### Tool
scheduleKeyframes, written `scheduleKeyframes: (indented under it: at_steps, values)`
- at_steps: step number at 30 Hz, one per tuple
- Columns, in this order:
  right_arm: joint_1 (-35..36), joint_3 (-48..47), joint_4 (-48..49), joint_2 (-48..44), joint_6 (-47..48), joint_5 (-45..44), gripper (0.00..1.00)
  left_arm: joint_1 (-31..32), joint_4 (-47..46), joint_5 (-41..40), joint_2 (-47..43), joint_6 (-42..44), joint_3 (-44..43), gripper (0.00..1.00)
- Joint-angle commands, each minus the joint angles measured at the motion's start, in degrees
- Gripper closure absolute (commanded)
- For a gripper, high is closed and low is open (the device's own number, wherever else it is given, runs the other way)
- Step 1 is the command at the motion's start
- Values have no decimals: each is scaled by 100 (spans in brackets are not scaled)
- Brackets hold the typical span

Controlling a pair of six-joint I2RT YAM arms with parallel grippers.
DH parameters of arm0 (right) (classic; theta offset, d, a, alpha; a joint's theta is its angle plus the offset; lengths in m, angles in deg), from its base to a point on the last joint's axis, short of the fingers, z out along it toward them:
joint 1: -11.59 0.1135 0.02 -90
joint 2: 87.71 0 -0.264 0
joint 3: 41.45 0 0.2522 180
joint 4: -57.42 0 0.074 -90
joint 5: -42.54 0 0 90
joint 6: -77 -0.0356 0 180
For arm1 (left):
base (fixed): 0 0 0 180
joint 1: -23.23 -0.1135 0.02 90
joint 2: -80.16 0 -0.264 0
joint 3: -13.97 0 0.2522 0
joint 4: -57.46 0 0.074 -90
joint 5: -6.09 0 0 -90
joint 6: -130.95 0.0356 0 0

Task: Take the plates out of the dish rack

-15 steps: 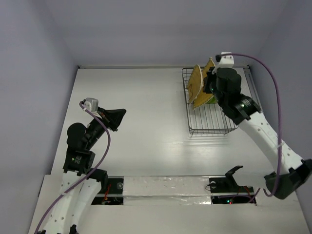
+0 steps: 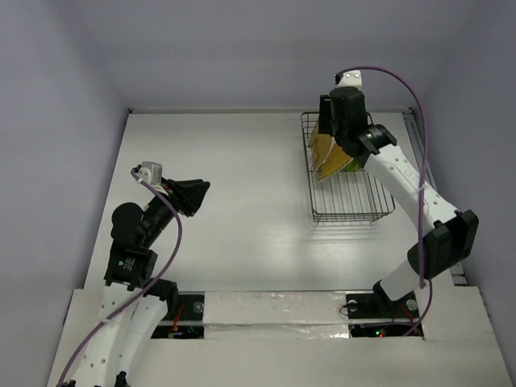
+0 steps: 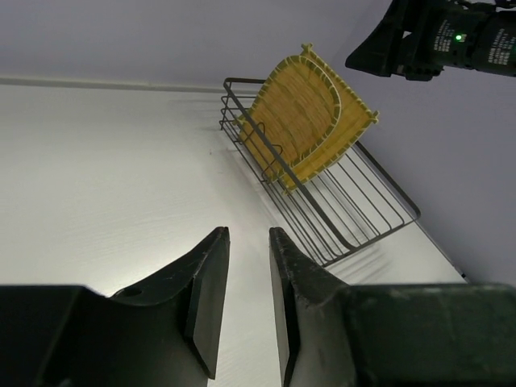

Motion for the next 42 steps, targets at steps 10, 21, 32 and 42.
scheduleKeyframes:
  at_steps: [10,21,32,42]
  values:
    - [-218,-998,-297,1159,232,-59,49,-28,-250,79,-39,-11,-230,75]
    - [-218,-1087,-420,1494,390,-525,72,-28,-258,79,-101,-29,-221,70]
    - [-165,-1096,-158,1223,671,-1078,93,-28,-258,80,-127,-20,-221,64]
    - [125,-1183,301,695,1366,-1808,100,-28,-232,35,-206,-20,-221,62]
